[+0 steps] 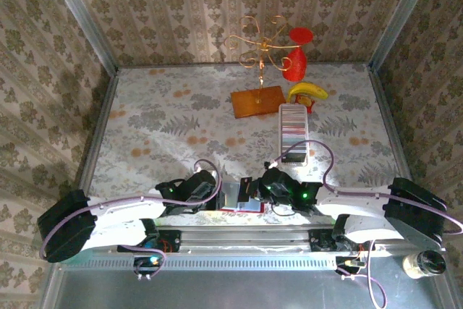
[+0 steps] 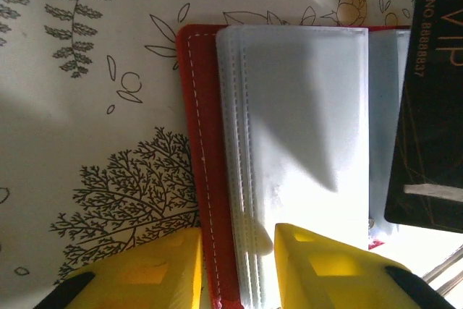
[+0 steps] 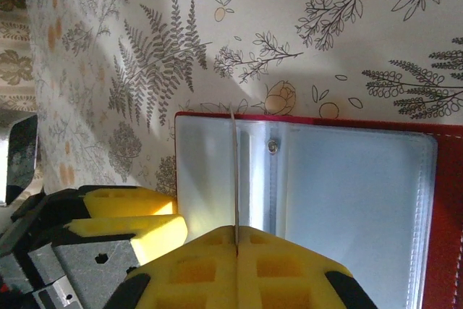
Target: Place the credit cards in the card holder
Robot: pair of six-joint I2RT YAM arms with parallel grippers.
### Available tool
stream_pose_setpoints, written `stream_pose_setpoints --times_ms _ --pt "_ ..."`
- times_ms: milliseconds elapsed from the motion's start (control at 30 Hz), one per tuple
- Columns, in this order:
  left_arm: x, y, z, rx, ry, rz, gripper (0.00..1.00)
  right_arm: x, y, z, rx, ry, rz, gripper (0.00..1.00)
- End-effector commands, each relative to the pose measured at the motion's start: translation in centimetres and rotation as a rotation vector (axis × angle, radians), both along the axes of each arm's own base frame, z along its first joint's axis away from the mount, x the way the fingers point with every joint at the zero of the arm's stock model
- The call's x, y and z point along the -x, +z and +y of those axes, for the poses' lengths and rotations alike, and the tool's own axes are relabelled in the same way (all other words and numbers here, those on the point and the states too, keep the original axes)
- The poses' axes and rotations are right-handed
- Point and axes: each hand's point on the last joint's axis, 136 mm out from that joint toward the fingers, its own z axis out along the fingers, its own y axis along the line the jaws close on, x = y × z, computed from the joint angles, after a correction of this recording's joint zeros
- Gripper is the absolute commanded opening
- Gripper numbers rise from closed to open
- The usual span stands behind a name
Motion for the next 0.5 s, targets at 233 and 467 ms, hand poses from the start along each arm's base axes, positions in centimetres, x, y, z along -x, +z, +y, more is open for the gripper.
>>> stream_pose_setpoints --times_ms 233,467 --pt "0.43 -0.84 0.62 -0.024 0.010 0.009 0.30 -0.61 -0.29 0.41 0.015 -0.036 -0.021 0.00" --pt "0.48 -0.92 0.62 -0.024 0.011 0.009 0.29 -0.47 0.02 0.71 -0.017 -0.038 -0.023 0.00"
